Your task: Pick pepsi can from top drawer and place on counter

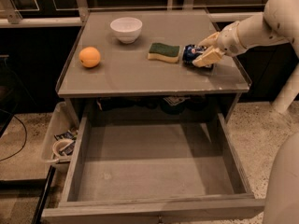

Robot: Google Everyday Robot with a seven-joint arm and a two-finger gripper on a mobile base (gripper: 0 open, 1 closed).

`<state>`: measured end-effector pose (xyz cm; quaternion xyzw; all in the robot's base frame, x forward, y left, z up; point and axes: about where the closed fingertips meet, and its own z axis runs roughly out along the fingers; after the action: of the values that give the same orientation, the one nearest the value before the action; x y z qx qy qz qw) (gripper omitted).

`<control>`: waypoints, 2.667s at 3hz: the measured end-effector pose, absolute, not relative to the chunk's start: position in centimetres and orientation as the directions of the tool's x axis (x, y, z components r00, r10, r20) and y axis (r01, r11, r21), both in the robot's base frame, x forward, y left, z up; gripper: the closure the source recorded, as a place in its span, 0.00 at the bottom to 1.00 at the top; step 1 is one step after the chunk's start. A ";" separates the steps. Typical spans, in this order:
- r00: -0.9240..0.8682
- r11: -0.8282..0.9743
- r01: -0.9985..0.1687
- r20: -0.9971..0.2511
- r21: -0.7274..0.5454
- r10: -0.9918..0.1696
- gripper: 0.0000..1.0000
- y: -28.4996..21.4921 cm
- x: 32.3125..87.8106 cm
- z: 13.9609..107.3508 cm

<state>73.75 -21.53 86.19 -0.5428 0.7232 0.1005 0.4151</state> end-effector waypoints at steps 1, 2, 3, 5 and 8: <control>-0.066 0.391 -0.868 -0.709 -0.305 -0.702 0.59 -21.5 73.7 86.2; -0.066 0.391 -0.868 -0.709 -0.305 -0.702 0.36 -21.5 73.8 86.2; -0.066 0.391 -0.869 -0.709 -0.305 -0.702 0.12 -21.5 73.8 86.2; -0.050 0.381 -0.868 -0.708 -0.319 -0.705 0.00 -21.1 73.5 87.1; 0.110 0.292 -0.847 -0.685 -0.444 -0.721 0.00 -21.5 66.5 94.0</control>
Offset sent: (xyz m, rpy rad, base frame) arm 0.0000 0.0000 0.0000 0.0000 0.0000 0.0000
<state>66.46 -21.54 94.03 -0.5907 0.6635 0.0697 0.4538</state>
